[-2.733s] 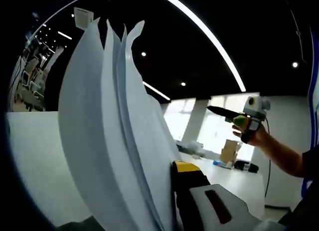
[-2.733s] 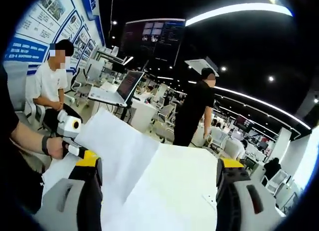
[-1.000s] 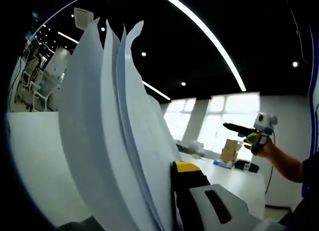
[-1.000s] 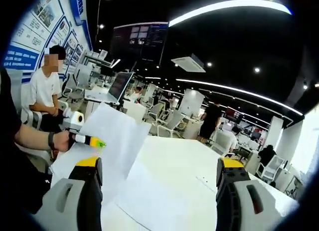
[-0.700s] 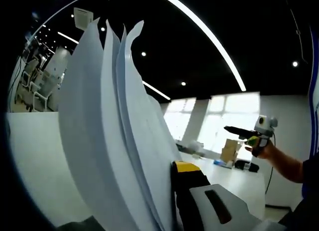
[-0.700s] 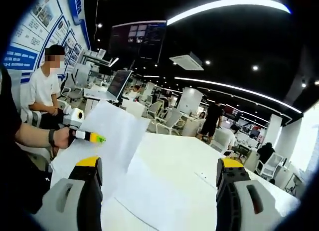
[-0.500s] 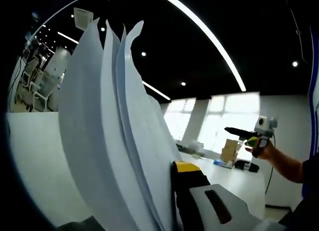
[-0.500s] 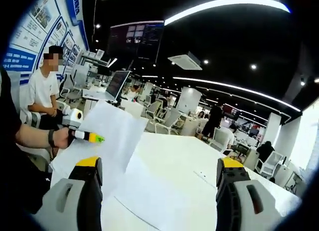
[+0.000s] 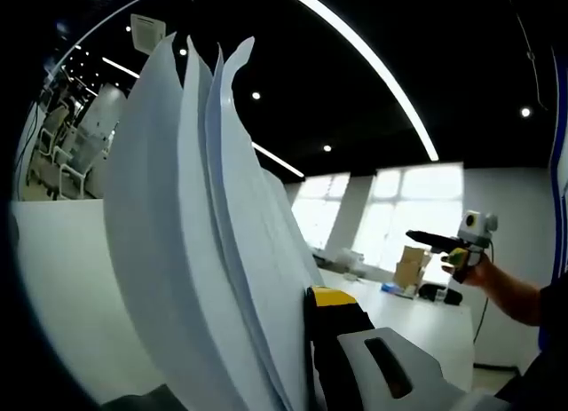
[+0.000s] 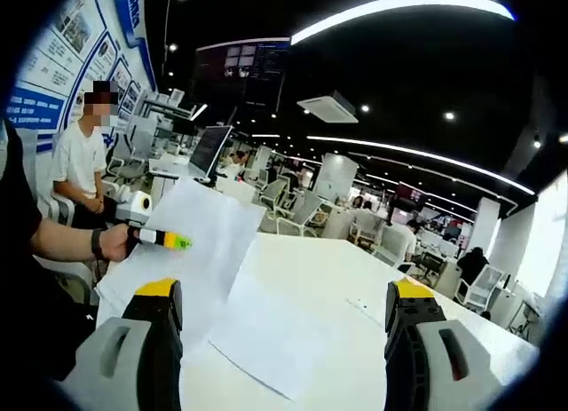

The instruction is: Organize the stack of printing papers by aligning and flattening the scattered papers on the table

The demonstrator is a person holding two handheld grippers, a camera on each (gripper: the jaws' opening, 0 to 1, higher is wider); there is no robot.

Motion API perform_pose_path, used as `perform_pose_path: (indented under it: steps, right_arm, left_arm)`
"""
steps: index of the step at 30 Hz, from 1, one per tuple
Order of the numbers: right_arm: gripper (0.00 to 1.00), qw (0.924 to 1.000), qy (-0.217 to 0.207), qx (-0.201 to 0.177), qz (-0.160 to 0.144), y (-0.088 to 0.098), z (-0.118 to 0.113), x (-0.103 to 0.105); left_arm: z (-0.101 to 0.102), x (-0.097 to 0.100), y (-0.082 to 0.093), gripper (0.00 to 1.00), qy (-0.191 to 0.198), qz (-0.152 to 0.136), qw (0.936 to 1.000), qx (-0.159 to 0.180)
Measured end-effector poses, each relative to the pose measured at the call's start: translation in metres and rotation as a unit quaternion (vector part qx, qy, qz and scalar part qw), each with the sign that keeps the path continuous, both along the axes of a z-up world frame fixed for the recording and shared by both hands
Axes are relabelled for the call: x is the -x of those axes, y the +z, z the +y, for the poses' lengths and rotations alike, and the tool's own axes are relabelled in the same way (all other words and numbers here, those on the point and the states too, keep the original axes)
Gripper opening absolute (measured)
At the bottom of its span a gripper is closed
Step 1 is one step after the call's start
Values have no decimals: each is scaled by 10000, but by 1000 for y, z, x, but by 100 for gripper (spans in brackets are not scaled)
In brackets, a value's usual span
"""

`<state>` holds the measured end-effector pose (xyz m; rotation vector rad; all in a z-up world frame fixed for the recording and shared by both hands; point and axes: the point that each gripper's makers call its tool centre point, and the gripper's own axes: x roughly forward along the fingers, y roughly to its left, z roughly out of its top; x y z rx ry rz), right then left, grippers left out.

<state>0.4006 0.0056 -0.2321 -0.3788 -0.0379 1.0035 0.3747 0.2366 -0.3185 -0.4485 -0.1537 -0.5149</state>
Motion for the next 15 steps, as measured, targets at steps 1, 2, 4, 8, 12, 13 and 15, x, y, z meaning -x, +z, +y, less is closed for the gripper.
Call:
perform_pose_path:
  steps: [1, 2, 4, 8, 12, 13, 15]
  right_arm:
    - [90, 10000, -6, 14, -1, -1, -1, 0]
    - [90, 10000, -16, 15, -9, -1, -2, 1]
    - [90, 10000, -14, 1, -7, -1, -4, 2]
    - [90, 10000, -7, -72, 7, 0, -7, 5]
    - [90, 9999, -41, -92, 12, -1, -11, 6]
    - [90, 9999, -46, -111, 21, -1, -12, 6]
    - [90, 9999, -63, -146, 55, -2, -14, 7]
  left_arm:
    - [0, 0, 0, 8, 3, 3, 10000, -4]
    - [0, 0, 0, 8, 5, 5, 10000, -6]
    - [0, 0, -1, 8, 11, 9, 10000, -14]
    - [-1, 0, -1, 8, 18, 12, 10000, -15]
    - [-2, 0, -1, 8, 16, 18, 10000, -34]
    - [-2, 0, -1, 8, 15, 17, 10000, -36]
    - [-2, 0, -1, 8, 13, 16, 10000, -34]
